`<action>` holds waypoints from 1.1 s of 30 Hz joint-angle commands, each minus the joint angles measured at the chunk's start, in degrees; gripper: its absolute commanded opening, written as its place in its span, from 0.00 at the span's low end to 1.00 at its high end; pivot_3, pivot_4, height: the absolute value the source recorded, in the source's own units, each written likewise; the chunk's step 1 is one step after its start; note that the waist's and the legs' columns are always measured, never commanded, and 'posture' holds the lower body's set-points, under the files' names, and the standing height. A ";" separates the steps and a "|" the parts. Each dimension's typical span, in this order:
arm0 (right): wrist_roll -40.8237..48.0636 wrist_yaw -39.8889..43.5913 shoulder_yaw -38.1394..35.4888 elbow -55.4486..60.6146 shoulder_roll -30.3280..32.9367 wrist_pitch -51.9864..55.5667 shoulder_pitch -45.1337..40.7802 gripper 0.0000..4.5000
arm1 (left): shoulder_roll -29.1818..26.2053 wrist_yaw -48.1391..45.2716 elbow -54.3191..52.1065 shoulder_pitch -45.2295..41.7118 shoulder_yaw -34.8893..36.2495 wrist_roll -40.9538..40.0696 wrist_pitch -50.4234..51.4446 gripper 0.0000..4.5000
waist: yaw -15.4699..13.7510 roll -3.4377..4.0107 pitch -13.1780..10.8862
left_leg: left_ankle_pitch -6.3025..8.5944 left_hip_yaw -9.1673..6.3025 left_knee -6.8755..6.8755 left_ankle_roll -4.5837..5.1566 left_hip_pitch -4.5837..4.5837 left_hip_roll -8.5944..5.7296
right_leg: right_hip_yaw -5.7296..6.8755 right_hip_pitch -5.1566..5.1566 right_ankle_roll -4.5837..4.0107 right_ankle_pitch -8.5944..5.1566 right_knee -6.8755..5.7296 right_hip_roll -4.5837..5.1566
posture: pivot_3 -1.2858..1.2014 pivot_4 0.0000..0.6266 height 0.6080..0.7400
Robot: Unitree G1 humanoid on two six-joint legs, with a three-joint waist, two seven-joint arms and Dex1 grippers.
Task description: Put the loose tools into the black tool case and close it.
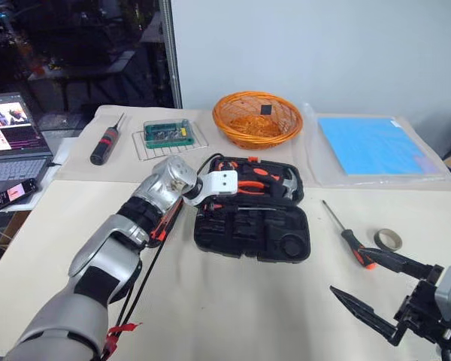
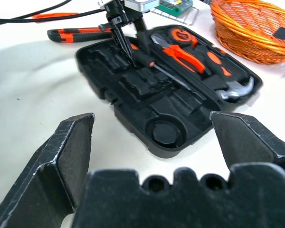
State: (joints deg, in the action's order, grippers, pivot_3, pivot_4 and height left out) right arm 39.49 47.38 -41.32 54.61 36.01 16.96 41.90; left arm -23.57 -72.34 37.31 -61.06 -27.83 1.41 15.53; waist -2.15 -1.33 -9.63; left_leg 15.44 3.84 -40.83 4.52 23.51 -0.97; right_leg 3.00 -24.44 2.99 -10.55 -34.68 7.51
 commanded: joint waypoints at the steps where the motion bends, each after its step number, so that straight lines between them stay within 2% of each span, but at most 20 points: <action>1: 0.33 -0.80 -0.20 0.86 -0.01 -0.28 -0.24 1.00 | -1.35 -0.80 -11.45 2.03 10.32 -9.76 13.02 0.69 | 0.03 0.00 0.00 | 0.01 0.00 -0.01 0.03 0.05 0.00 | 0.00 -0.06 0.03 0.01 -0.02 0.00 | 0.52 0.24 1.00; 2: 0.42 -1.07 -0.12 0.80 -0.13 -0.30 -0.42 1.00 | -1.15 0.36 -13.96 3.17 12.42 -11.71 17.13 0.69 | 0.02 0.00 0.00 | 0.03 0.00 -0.02 0.08 0.15 -0.01 | -0.02 -0.15 0.02 0.00 -0.05 0.00 | 0.52 0.24 1.00; 3: 0.51 -1.66 0.15 0.89 -0.27 -0.16 -0.73 1.00 | -0.62 3.09 -17.05 5.57 14.69 -12.97 19.27 0.57 | 0.01 0.01 0.01 | 0.07 0.00 -0.04 0.12 0.23 -0.04 | -0.04 -0.24 -0.13 0.03 -0.14 0.00 | 0.52 0.24 1.00; 7: 0.17 -3.89 1.38 0.95 -0.70 0.24 -1.88 1.00 | 4.96 14.92 -24.21 11.51 21.34 -15.83 24.74 0.27 | -0.20 0.07 0.04 | 0.14 0.00 -0.07 0.17 0.23 -0.10 | -0.09 -0.25 -0.28 0.04 -0.25 0.03 | 0.52 0.24 1.00; 9: -0.29 -5.47 2.19 0.74 -1.27 0.58 -2.22 1.00 | 7.03 19.20 -25.77 15.52 19.75 -13.22 21.47 0.09 | -0.32 0.03 0.02 | 0.15 -0.05 -0.13 0.18 0.25 -0.14 | -0.05 -0.21 -0.28 0.04 -0.25 0.03 | 0.52 0.24 1.00; 10: -0.47 -6.47 2.61 0.62 -1.53 1.02 -2.39 1.00 | 7.80 21.57 -25.50 17.17 18.61 -11.65 20.53 0.03 | -0.35 0.04 0.02 | 0.15 -0.05 -0.15 0.18 0.25 -0.15 | -0.04 -0.20 -0.28 0.04 -0.25 0.03 | 0.52 0.24 1.00; 11: -0.87 -7.55 3.07 0.56 -1.69 1.54 -2.61 1.00 | 8.47 24.49 -24.24 18.86 17.22 -9.40 19.03 0.01 | -0.36 0.03 0.02 | 0.15 -0.05 -0.16 0.18 0.19 -0.18 | -0.07 -0.11 -0.27 0.04 -0.25 0.03 | 0.52 0.24 1.00; 16: -2.49 -13.08 3.43 0.21 -1.43 5.25 -4.10 1.00 | 8.18 28.97 -20.14 24.19 9.04 -1.83 17.78 0.01 | -0.28 0.02 0.27 | 0.13 -0.05 -0.15 0.12 -0.31 -0.09 | -0.10 0.28 0.02 -0.11 -0.22 0.03 | 0.52 0.24 1.00; 19: -3.99 -14.37 2.94 0.89 -0.66 6.70 -4.23 1.00 | 8.47 29.38 -21.48 24.88 8.92 -2.13 17.58 0.01 | -0.24 0.36 0.77 | 0.36 -0.03 -0.09 -0.32 -0.68 -0.06 | -0.15 0.41 -0.25 -0.36 -0.18 0.07 | 0.52 0.24 1.00; 22: -3.94 -16.38 1.53 0.56 -0.52 8.82 -4.52 1.00 | 9.93 27.25 -27.51 25.22 14.15 -8.39 16.03 0.01 | -0.11 0.68 1.02 | 0.37 -0.03 -0.08 -0.35 -0.70 -0.06 | -0.17 0.41 -0.24 -0.36 -0.19 0.07 | 0.52 0.24 1.00; 25: -3.11 -18.14 0.98 -0.77 0.33 12.04 -5.63 1.00 | 10.30 23.11 -35.26 26.73 19.07 -16.02 14.27 0.01 | 0.05 0.64 0.95 | 0.21 0.00 -0.07 -0.15 -0.40 -0.07 | -0.23 0.25 -0.21 -0.33 -0.29 0.03 | 0.52 0.24 1.00; 27: -6.34 -21.56 1.69 -2.04 3.68 18.48 -7.30 1.00 | 7.44 18.17 -40.25 27.18 20.57 -21.32 18.27 0.01 | 0.05 0.51 0.86 | 0.07 -0.01 -0.08 0.03 -0.18 -0.05 | -0.21 0.05 -0.16 -0.15 -0.29 -0.02 | 0.52 0.24 1.00; 30: -4.49 -21.41 3.57 -7.83 9.57 26.22 -12.46 1.00 | 2.77 13.41 -47.16 27.72 21.95 -27.77 23.93 0.17 | 0.38 0.50 0.85 | 0.08 0.02 -0.07 0.06 -0.08 -0.07 | -0.28 -0.05 -0.79 -0.07 -0.24 -0.01 | 0.52 0.24 1.00; 33: -5.67 -19.65 7.69 -13.79 15.03 30.38 -17.47 1.00 | -1.56 10.62 -52.31 28.23 21.66 -31.16 26.64 0.39 | 0.53 0.55 0.79 | 0.09 0.01 -0.04 0.07 -0.18 -0.09 | -0.24 0.07 -0.86 -0.12 -0.19 -0.01 | 0.52 0.24 1.00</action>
State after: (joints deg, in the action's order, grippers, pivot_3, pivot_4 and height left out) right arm 34.59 27.07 -35.18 43.23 48.77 44.79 26.48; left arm -23.94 -59.60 -10.51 -32.88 -6.11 -26.72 40.54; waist -1.63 -0.79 -8.83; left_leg 15.53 3.85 -40.87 4.60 23.31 -1.08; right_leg 2.76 -24.35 2.15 -10.69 -34.90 7.50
